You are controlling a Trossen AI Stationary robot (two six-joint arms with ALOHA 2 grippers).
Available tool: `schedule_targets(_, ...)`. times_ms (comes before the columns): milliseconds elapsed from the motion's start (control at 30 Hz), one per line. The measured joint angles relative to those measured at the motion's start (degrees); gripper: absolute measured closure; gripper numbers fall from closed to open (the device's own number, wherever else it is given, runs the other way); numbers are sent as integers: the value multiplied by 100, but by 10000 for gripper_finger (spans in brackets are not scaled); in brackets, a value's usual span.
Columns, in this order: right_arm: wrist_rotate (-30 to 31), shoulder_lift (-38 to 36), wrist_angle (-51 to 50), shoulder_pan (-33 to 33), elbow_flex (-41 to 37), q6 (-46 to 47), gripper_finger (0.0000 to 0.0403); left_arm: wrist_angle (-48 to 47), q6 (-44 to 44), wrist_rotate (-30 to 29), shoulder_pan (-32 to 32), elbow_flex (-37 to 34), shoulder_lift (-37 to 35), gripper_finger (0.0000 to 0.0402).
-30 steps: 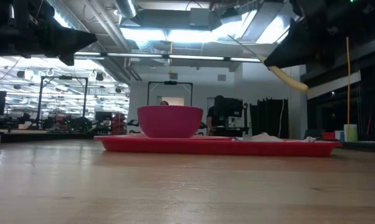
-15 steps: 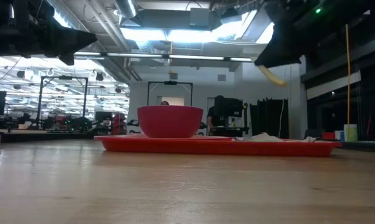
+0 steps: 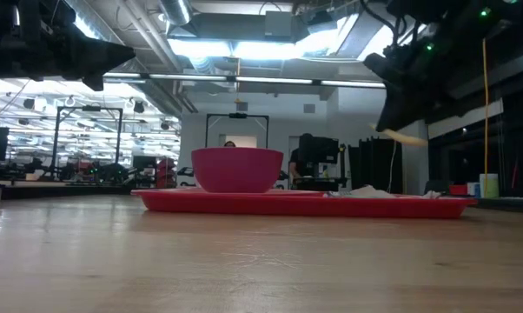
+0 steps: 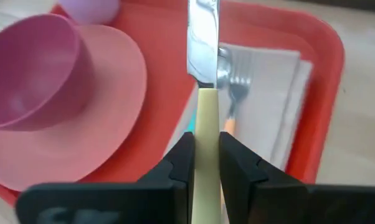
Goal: Set up tray
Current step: Put the yellow table knife on the brown table napkin to the right of the orange fork
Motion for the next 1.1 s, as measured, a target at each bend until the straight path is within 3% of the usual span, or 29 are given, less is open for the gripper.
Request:
schedule_targets(400,-312,619,-297,-96,-179,1115,351,-2,1,-440,0,0,0,398)
schedule_targets(733,-443,1495,-202,-102,-181,1588,351,-2,1,-430,-1,0,0,398)
schedule_targets(1100,-451,1854,-93,-291,-184,1751,351,-2,0,-426,-1,0,0,397)
